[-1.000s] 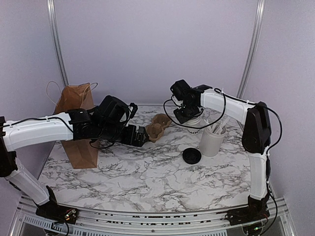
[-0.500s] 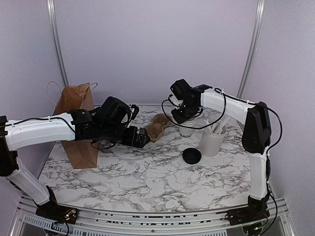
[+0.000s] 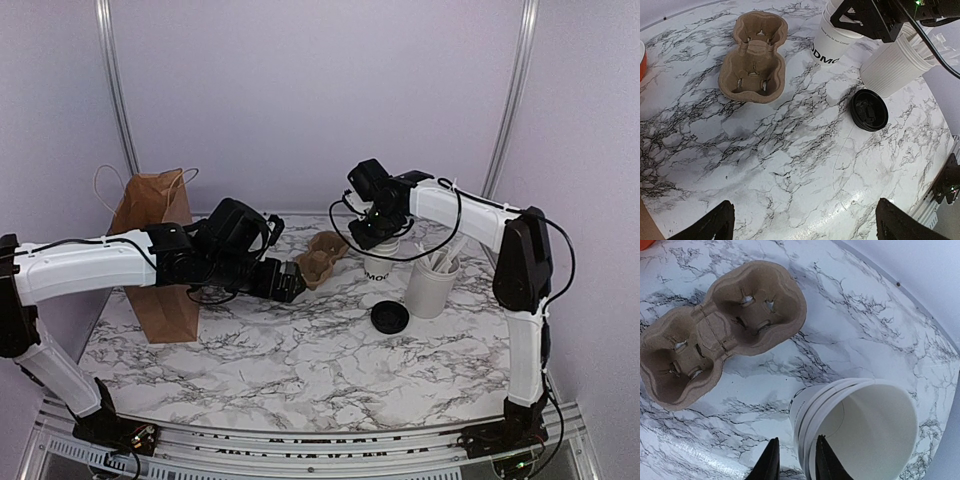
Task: Pack the takeout coffee
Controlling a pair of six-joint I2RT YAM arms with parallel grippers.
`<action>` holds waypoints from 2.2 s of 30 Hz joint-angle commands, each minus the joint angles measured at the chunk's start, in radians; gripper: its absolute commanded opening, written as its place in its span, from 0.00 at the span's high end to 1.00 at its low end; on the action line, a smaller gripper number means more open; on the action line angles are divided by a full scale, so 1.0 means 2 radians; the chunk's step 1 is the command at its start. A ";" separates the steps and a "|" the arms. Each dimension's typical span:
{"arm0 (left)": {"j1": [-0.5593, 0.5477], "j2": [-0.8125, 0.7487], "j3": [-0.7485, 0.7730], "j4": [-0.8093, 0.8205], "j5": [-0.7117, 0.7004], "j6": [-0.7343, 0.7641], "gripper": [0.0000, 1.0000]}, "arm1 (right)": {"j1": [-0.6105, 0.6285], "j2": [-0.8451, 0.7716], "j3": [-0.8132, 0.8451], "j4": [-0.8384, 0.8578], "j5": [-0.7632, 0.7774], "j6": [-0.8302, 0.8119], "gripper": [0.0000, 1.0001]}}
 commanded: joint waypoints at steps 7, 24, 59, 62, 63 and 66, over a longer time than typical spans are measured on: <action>0.002 0.006 0.013 0.007 0.005 0.001 0.01 | -0.003 -0.021 -0.004 0.006 0.022 0.004 0.84; 0.002 0.005 0.014 0.007 0.006 0.001 0.01 | 0.001 -0.029 0.013 -0.001 0.041 -0.001 0.99; 0.006 0.061 0.008 0.110 0.030 -0.115 0.01 | 0.075 -0.062 -0.025 -0.008 -0.015 -0.004 1.00; 0.010 0.070 -0.005 0.144 0.027 -0.145 0.01 | 0.080 -0.079 -0.050 -0.003 -0.021 0.002 1.00; 0.011 0.072 -0.010 0.156 0.028 -0.154 0.01 | 0.081 -0.086 -0.058 -0.001 -0.023 0.003 1.00; 0.014 0.083 -0.016 0.183 0.031 -0.178 0.01 | 0.086 -0.105 -0.081 0.011 -0.038 0.005 1.00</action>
